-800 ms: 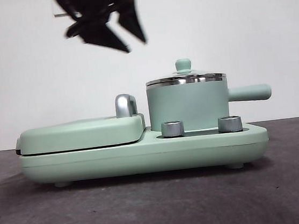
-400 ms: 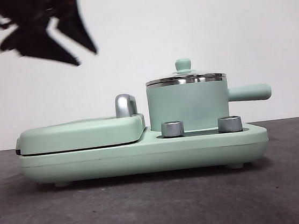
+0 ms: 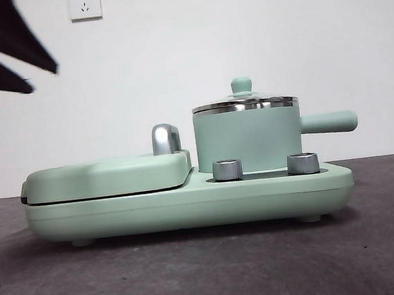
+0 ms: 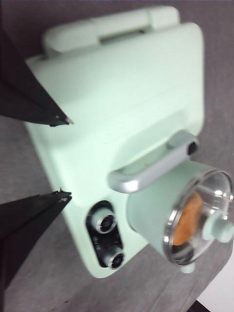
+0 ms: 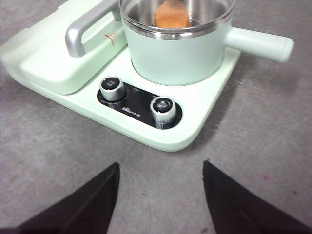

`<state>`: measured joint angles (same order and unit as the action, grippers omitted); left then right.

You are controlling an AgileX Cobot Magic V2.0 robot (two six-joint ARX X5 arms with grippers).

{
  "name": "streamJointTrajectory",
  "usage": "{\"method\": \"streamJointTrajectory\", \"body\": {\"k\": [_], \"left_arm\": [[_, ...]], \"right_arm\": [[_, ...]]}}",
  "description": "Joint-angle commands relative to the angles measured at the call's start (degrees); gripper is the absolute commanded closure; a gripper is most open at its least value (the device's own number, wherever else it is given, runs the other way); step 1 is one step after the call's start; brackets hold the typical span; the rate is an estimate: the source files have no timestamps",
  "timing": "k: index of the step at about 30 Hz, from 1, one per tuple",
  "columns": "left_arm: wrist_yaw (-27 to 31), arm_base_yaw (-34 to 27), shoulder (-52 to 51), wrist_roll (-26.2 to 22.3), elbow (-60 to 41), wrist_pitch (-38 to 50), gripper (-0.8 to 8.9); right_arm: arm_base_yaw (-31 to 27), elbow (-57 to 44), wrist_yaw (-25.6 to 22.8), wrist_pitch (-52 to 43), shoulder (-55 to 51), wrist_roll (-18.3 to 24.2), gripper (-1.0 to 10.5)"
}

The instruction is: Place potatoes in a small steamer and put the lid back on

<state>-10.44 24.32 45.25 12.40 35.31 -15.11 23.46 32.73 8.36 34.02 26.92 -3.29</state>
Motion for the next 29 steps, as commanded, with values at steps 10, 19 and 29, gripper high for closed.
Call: {"method": "streamJointTrajectory", "body": {"k": [10,19,29], "left_arm": [[0.31,-0.79,-10.45,0.79,-2.23,-10.34,5.96],[0.28,-0.70,-11.65,0.17,-2.21,-10.64,8.08],[0.31,-0.70,-11.80,0.15,-2.21,-10.62,8.08]], "right_arm": [[0.35,0.17,3.56,-4.72,7.10,-0.57,6.8],[0.35,0.39,4.07,-5.25,6.43,-0.52,9.3],[0.35,0.39,3.65,-5.31,6.19,-0.52,9.3]]}}
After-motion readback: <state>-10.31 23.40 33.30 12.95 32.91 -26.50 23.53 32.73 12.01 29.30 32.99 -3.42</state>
